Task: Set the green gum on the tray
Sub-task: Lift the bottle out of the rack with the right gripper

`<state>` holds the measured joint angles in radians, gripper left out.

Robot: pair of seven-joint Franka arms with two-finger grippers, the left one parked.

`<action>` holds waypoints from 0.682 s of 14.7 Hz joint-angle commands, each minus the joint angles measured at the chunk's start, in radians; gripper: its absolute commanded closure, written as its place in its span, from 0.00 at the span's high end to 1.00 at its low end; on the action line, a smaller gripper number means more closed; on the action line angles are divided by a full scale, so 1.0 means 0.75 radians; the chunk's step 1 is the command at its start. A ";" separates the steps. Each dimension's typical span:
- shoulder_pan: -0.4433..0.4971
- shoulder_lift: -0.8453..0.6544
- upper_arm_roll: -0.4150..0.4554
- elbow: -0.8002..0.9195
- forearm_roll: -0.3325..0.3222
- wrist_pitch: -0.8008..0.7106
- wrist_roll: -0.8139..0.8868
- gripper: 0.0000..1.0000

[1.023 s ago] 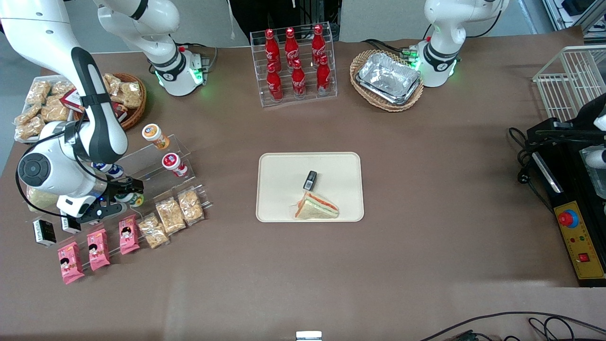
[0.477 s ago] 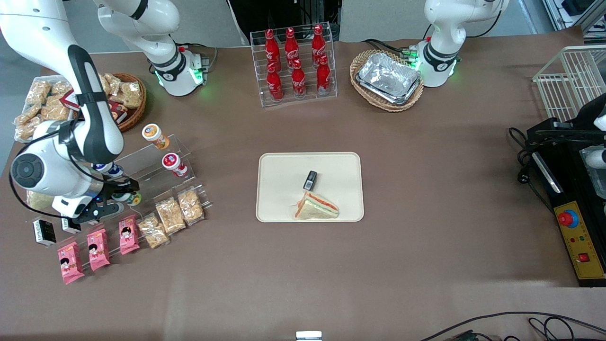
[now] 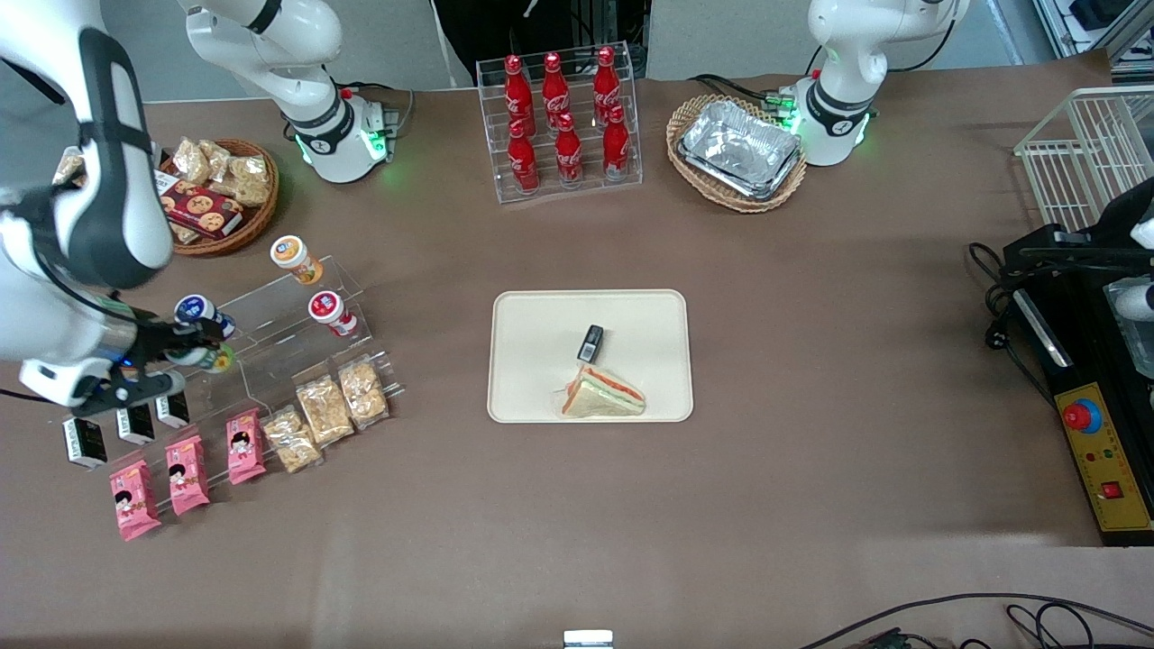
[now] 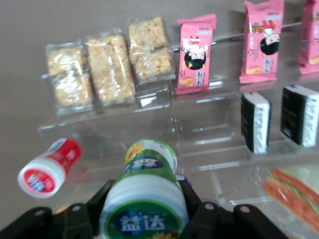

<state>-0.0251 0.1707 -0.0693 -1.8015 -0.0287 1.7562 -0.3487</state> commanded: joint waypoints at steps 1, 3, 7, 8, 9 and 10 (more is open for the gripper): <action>-0.001 -0.040 0.011 0.227 0.014 -0.287 0.001 0.51; 0.005 -0.035 0.009 0.372 0.046 -0.459 0.003 0.51; 0.041 -0.048 0.090 0.443 0.075 -0.582 0.245 0.51; 0.062 -0.058 0.125 0.447 0.087 -0.601 0.349 0.51; 0.068 -0.084 0.158 0.449 0.140 -0.607 0.448 0.52; 0.072 -0.097 0.186 0.449 0.199 -0.609 0.548 0.52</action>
<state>0.0068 0.1167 0.0172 -1.4968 0.0397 1.3407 -0.1257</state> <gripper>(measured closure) 0.476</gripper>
